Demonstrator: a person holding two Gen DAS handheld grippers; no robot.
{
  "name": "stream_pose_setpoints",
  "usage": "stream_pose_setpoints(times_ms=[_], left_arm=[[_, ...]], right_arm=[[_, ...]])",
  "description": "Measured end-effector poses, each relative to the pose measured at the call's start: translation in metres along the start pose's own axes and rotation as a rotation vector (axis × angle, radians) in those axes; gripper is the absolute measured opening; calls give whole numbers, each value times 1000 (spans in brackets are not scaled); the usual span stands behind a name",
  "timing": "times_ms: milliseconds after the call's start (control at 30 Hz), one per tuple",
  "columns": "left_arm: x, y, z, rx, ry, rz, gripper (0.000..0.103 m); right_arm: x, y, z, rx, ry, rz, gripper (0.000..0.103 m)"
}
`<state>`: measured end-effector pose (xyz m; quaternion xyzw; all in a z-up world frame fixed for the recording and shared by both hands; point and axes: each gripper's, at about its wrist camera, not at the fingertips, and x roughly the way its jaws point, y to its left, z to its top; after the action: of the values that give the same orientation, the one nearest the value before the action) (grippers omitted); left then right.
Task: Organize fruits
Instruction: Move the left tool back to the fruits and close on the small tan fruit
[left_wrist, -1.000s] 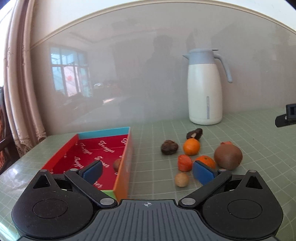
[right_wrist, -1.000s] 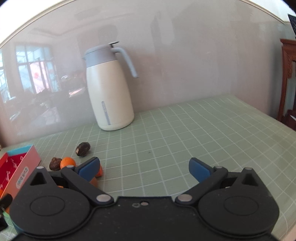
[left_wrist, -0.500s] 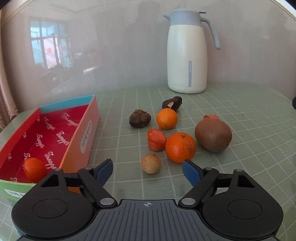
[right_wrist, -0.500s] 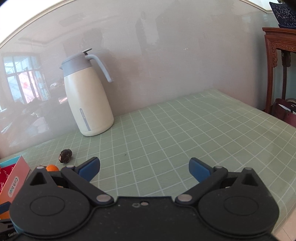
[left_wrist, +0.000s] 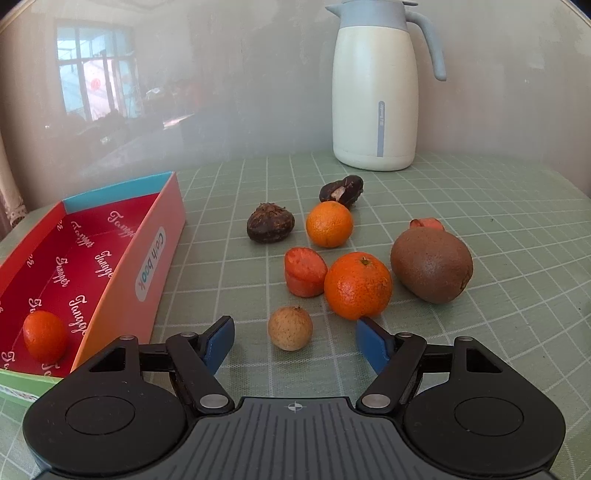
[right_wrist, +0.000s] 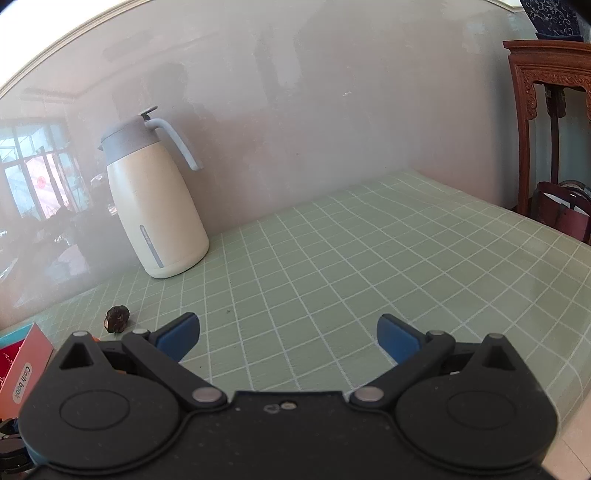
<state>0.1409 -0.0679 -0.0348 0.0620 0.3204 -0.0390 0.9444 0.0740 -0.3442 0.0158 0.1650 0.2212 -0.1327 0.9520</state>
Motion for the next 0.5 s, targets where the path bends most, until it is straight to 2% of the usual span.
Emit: stream_pose_setpoints(times_ms=[167,300,400,467,500], left_arm=[[-4,-3,-3,27,-24,-3,67],[-6,-2,-3,45,-34,-27,56],[-6,-2,-3,46,-36,-32,55],[-6,-1,-3,39,-37,-31,49],[-6,0,-3,37,-38,-32,40]], right_arm=[[-2,-1,1,11,-2,13,103],[-4,-1,1,17,-5,28,103],[-3,1,2,20,-5,42,103],[-2,2,3,18,-1,49,103],[-1,2,3,18,2,52,103]])
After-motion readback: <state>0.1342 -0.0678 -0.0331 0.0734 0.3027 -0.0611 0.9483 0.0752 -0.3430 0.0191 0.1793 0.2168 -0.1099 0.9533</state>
